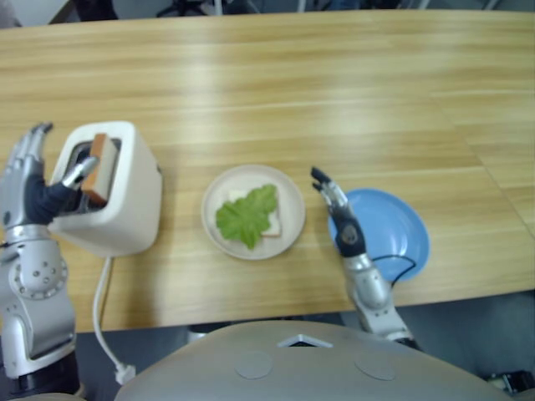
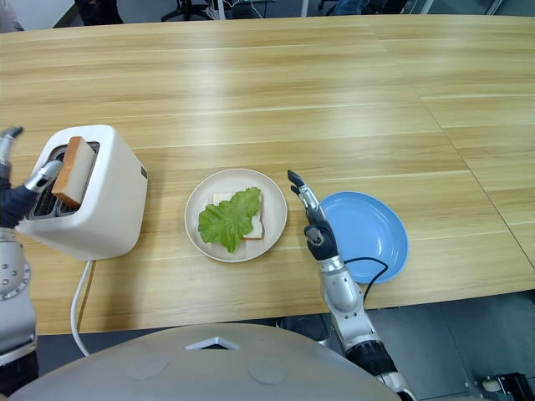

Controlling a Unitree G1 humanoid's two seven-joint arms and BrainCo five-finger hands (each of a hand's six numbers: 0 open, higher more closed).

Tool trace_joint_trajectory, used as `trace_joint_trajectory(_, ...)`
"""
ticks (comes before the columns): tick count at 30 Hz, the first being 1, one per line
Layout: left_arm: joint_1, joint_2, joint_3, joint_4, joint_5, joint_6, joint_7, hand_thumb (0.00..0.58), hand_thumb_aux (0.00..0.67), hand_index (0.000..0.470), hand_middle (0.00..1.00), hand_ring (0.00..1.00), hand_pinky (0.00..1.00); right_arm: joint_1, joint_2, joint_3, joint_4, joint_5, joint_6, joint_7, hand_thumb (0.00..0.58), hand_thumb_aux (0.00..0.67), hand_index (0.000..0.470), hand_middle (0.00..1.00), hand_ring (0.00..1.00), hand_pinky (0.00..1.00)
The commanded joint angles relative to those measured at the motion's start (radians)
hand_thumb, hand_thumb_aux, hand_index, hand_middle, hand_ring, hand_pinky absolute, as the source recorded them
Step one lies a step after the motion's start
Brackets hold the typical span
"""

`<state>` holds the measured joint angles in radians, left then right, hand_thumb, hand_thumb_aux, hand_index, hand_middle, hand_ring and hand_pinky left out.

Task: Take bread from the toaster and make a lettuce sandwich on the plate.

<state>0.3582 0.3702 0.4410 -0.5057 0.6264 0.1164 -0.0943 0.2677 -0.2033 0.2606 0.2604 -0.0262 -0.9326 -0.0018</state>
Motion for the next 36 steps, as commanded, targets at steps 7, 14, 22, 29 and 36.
trace_joint_trajectory(7, -0.006, 0.032, -0.052, 0.049, 0.055, 0.073, -0.021, 0.000, 0.000, 0.000, 0.00, 0.00, 0.00, 0.036, 0.014, -0.066, 0.015, -0.002, -0.019, 0.036, 0.000, 0.000, 0.000, 0.00, 0.00, 0.00)
trace_joint_trajectory(14, -0.012, 0.057, -0.070, 0.083, 0.108, 0.098, 0.004, 0.000, 0.000, 0.000, 0.00, 0.00, 0.00, 0.030, 0.031, -0.092, 0.033, -0.006, -0.031, 0.058, 0.000, 0.000, 0.000, 0.00, 0.00, 0.00)
trace_joint_trajectory(22, -0.018, 0.068, -0.070, 0.066, 0.123, 0.086, 0.038, 0.580, 0.670, 0.460, 0.00, 0.00, 0.00, 0.027, 0.044, -0.112, 0.053, -0.012, -0.048, 0.074, 0.000, 0.000, 0.000, 0.00, 0.00, 0.00)
trace_joint_trajectory(29, -0.030, 0.065, -0.063, 0.047, 0.113, 0.060, 0.074, 0.580, 0.670, 0.460, 0.00, 0.00, 0.00, 0.023, 0.053, -0.121, 0.067, -0.023, -0.057, 0.080, 0.000, 0.000, 0.000, 0.00, 0.00, 0.00)
trace_joint_trajectory(36, -0.047, 0.068, -0.030, 0.039, 0.077, 0.007, 0.134, 0.580, 0.670, 0.460, 1.00, 1.00, 1.00, 0.019, 0.060, -0.126, 0.078, -0.030, -0.062, 0.086, 0.000, 0.000, 0.000, 0.00, 0.00, 0.00)
